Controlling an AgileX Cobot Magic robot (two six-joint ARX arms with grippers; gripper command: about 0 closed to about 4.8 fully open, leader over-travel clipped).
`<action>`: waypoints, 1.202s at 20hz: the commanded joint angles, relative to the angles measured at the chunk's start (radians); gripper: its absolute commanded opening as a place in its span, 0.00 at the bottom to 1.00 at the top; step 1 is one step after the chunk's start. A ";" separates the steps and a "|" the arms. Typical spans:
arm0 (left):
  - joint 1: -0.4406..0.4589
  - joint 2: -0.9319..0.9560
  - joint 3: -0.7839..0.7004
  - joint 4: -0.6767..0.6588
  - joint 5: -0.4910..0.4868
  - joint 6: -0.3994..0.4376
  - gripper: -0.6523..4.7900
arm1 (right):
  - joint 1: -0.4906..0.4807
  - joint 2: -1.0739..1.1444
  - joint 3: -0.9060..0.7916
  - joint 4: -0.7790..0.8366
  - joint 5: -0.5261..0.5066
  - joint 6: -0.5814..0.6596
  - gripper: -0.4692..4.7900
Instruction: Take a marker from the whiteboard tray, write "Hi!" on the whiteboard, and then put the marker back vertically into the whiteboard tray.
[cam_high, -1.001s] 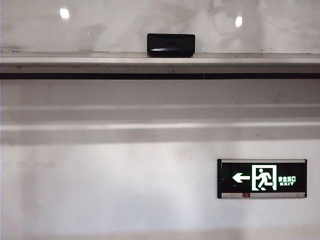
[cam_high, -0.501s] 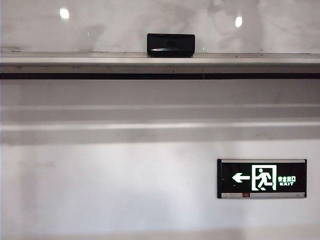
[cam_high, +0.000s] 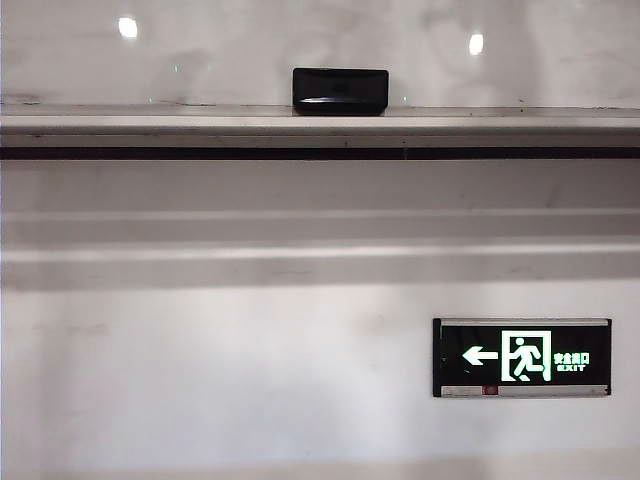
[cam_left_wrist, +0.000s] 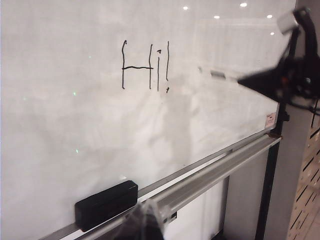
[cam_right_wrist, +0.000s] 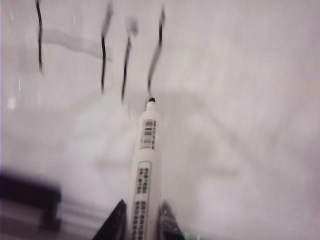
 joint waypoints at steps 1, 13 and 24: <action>0.001 -0.007 0.005 -0.003 0.009 0.000 0.11 | 0.000 0.013 -0.036 -0.124 -0.012 0.023 0.09; 0.001 -0.008 0.005 -0.180 0.074 0.002 0.11 | 0.010 0.005 -0.520 0.250 -0.158 0.103 0.09; 0.001 -0.008 0.005 -0.179 0.075 0.003 0.11 | 0.011 0.056 -0.706 0.546 -0.144 0.144 0.09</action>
